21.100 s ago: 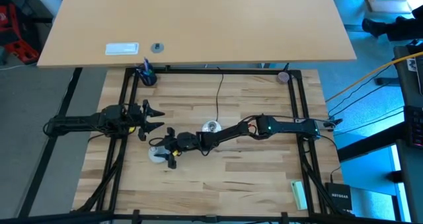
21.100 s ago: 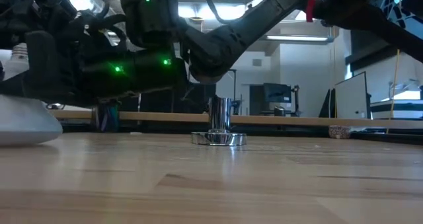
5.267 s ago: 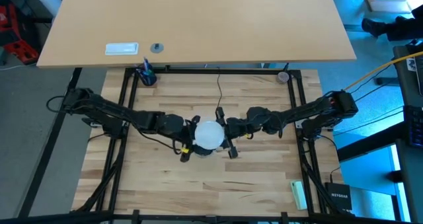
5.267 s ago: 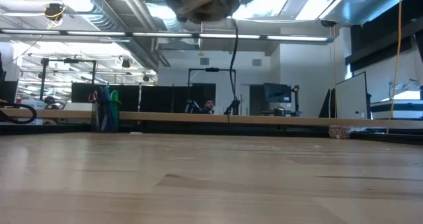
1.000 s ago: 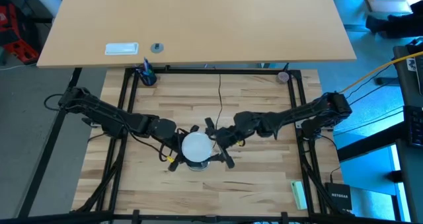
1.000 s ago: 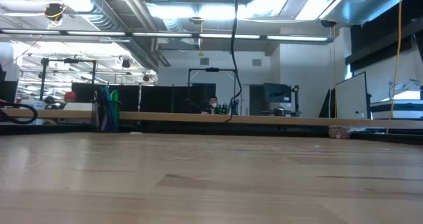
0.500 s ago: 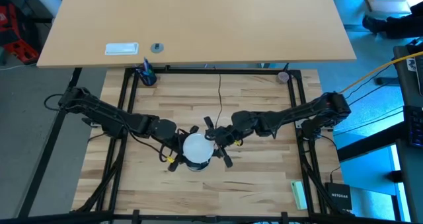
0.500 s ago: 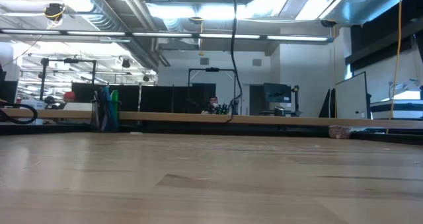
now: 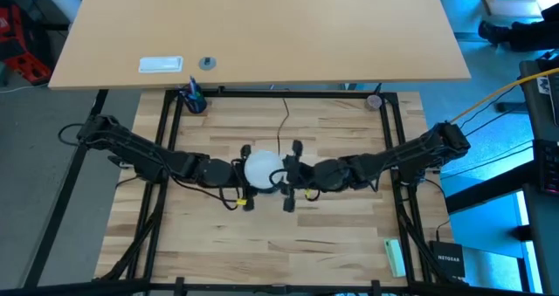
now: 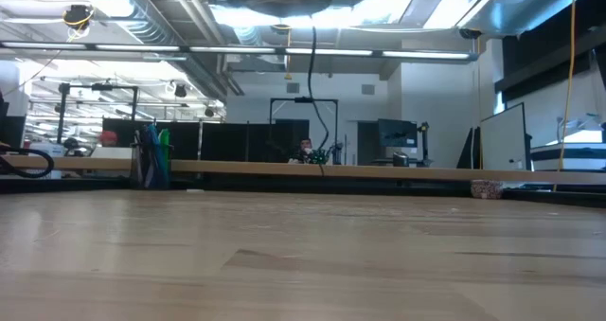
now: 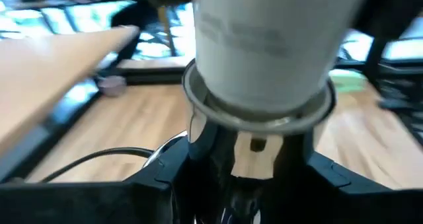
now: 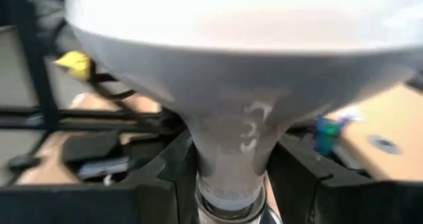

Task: Screw lightbulb
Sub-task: Insert the lightbulb into the lamp

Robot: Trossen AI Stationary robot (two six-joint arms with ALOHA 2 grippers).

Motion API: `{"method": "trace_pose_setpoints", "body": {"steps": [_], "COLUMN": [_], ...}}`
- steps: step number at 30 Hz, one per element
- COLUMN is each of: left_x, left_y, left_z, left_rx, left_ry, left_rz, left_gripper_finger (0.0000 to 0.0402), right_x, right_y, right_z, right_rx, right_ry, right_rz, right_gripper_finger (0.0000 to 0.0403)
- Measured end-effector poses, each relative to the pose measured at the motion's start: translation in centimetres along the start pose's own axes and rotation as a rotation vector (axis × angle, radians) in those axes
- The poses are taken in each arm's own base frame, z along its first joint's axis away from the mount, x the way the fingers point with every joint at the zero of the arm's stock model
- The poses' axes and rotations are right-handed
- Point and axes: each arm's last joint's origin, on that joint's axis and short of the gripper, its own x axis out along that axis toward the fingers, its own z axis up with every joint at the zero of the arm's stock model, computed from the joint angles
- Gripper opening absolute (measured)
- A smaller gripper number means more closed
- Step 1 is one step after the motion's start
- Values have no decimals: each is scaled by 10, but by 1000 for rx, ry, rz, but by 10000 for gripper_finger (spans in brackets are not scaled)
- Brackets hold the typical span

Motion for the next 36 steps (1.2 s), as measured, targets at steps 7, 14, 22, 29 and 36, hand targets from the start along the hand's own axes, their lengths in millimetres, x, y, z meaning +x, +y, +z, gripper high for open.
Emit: {"method": "trace_pose_setpoints", "body": {"steps": [7,14,22,29,36], "left_x": [-4,-4,-12,-23,-22], "left_y": [-5,-5,-8,-9,-12], "left_z": [5,5,13,22,20], "left_rx": [-14,-3,-7,-1,2], "left_ry": [-60,-59,-95,-127,-116], "left_rz": [117,125,42,-134,-313], "left_gripper_finger": [163,163,163,163,163], "right_x": [-1,0,-18,-49,-52], "right_y": [0,1,-4,-16,-20], "right_z": [2,3,13,29,35], "right_rx": [19,20,5,38,98], "right_ry": [-18,-40,-27,-3,-37], "right_rz": [-95,-51,126,291,295], "right_gripper_finger": [148,151,304,341,339]}}
